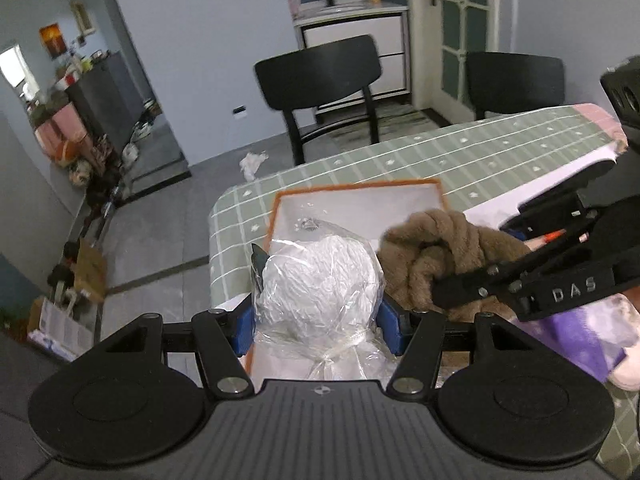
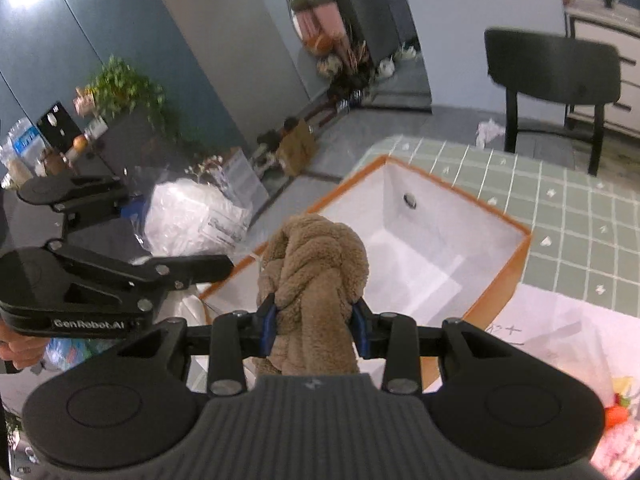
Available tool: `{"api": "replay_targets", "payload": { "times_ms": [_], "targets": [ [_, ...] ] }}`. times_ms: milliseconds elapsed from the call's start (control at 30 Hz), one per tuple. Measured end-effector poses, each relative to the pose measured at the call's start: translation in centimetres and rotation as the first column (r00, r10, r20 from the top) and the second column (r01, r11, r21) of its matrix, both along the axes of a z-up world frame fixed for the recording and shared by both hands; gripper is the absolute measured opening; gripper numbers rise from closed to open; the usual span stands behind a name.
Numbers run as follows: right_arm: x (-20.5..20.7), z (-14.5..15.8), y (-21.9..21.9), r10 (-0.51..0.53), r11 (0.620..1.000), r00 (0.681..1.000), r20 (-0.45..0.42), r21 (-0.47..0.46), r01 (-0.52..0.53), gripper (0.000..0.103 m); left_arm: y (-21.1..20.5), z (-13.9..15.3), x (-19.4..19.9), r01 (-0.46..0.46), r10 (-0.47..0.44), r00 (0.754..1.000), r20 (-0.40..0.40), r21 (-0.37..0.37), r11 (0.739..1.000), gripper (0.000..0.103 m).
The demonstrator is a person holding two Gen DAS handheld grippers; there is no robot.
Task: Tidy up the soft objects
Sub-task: 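Carry the bundle and towel over the orange box with both grippers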
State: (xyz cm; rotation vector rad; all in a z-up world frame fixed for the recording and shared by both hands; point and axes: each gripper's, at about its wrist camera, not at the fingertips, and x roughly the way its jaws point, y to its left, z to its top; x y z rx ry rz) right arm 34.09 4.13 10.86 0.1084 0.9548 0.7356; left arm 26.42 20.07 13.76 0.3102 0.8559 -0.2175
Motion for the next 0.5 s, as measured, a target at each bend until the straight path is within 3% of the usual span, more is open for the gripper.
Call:
{"api": "replay_targets", "payload": {
  "times_ms": [100, 233, 500],
  "targets": [
    [1.4, -2.1, 1.1, 0.001, 1.0, 0.999, -0.033, -0.03, -0.002, 0.036, 1.1, -0.6, 0.9, -0.039, 0.039, 0.999, -0.001, -0.004, 0.999, 0.069],
    [2.8, -4.8, 2.4, 0.004, 0.998, 0.997, -0.083, -0.063, -0.009, 0.036, 1.2, -2.0, 1.7, -0.027, 0.027, 0.999, -0.04, 0.002, 1.0, 0.069],
    [3.5, -9.2, 5.1, 0.153, 0.98, 0.967, -0.205, -0.095, -0.175, 0.036, 0.4, -6.4, 2.2, 0.032, -0.021, 0.992, -0.124, 0.082, 0.996, 0.069]
  ]
}}
